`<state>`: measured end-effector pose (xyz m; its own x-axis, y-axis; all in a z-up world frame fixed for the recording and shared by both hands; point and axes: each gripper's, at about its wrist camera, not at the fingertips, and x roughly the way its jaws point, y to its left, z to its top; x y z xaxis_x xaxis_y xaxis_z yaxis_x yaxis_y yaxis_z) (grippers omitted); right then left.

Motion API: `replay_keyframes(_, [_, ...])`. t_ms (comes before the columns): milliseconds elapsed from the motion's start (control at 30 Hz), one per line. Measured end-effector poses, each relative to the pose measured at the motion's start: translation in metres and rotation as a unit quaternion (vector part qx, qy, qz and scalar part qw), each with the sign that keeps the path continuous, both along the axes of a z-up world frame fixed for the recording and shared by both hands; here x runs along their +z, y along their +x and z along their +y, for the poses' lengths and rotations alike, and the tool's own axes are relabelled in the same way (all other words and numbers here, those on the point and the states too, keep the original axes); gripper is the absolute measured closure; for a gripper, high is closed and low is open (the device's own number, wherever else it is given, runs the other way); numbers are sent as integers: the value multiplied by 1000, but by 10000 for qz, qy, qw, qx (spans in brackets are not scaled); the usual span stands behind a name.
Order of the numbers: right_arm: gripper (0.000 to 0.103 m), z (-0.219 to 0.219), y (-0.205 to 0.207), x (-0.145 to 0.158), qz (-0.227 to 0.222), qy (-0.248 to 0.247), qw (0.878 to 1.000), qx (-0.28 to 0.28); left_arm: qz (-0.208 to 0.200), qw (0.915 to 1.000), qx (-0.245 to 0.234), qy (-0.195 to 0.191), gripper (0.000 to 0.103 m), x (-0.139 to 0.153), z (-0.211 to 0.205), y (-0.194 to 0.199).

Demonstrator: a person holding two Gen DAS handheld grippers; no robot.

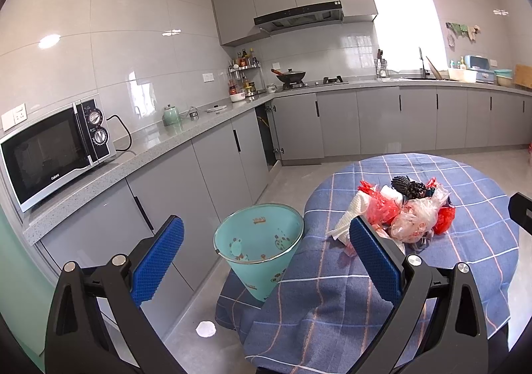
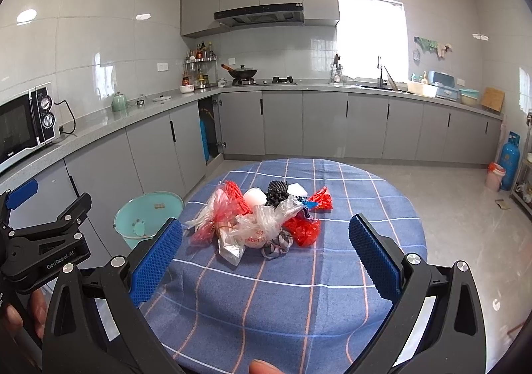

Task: Collect trash

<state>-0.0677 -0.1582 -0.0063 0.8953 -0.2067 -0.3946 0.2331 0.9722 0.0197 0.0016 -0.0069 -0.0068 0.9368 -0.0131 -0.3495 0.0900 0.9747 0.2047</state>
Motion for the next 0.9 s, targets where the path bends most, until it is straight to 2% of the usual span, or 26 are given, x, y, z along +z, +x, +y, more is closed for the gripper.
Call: replay_keyframes(900, [4,0,0,0,0,36,10000,10,-4,10000,-20,4,5,1,-2,-2])
